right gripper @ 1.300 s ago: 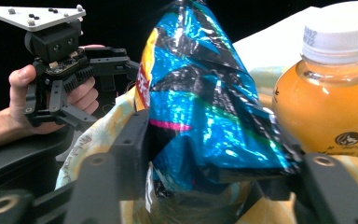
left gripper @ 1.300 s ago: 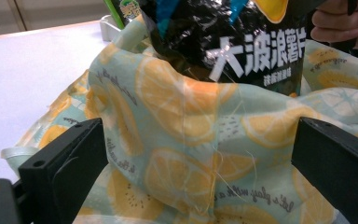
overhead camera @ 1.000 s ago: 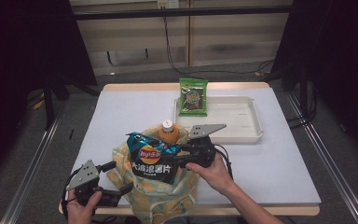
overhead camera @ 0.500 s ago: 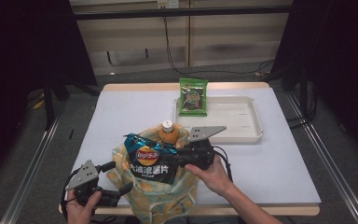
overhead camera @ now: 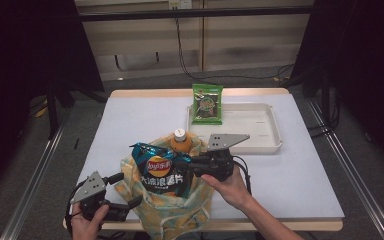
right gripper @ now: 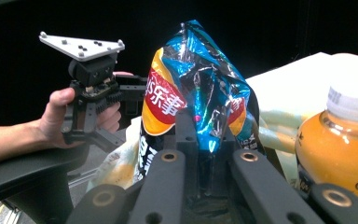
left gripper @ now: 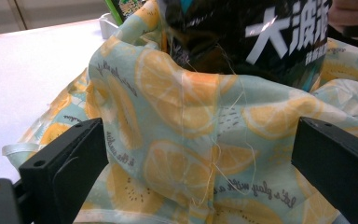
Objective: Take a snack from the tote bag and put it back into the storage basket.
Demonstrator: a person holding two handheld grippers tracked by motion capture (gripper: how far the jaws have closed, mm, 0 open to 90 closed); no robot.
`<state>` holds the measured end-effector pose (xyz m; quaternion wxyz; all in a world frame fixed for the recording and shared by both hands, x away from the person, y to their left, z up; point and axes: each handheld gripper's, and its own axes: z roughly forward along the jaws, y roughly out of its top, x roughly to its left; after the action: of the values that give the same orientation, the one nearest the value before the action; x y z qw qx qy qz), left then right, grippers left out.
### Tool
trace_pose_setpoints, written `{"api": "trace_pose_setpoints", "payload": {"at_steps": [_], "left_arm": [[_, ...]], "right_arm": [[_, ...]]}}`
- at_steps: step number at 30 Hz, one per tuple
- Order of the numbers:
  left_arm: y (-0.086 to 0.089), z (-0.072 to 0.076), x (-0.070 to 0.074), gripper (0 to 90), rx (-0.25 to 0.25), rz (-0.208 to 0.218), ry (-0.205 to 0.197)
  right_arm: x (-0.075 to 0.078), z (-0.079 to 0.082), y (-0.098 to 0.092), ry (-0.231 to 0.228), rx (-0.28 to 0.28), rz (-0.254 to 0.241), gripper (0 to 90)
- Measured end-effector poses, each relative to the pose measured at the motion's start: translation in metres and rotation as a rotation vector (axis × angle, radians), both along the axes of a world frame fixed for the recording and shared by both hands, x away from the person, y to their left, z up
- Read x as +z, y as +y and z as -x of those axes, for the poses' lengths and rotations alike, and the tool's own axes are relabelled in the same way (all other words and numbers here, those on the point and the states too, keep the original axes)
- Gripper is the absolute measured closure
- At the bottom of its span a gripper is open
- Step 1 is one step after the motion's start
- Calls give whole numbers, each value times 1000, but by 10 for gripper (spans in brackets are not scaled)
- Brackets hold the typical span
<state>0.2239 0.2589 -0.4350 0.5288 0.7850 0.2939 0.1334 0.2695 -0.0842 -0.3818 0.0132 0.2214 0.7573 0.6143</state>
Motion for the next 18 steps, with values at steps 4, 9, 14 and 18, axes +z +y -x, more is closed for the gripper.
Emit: {"api": "trace_pose_setpoints", "payload": {"at_steps": [4, 9, 14, 18], "left_arm": [[-1, 1, 0, 30, 3, 5, 4], [-1, 0, 0, 29, 0, 4, 5], [-1, 0, 0, 29, 6, -5, 6], [-1, 0, -1, 29, -2, 2, 6]], "right_arm": [[3, 0, -2, -8, -3, -7, 864], [7, 0, -6, -10, -10, -25, 865], [16, 1, -12, -29, -29, -48, 866], [22, 1, -18, -46, -47, -65, 867]]}}
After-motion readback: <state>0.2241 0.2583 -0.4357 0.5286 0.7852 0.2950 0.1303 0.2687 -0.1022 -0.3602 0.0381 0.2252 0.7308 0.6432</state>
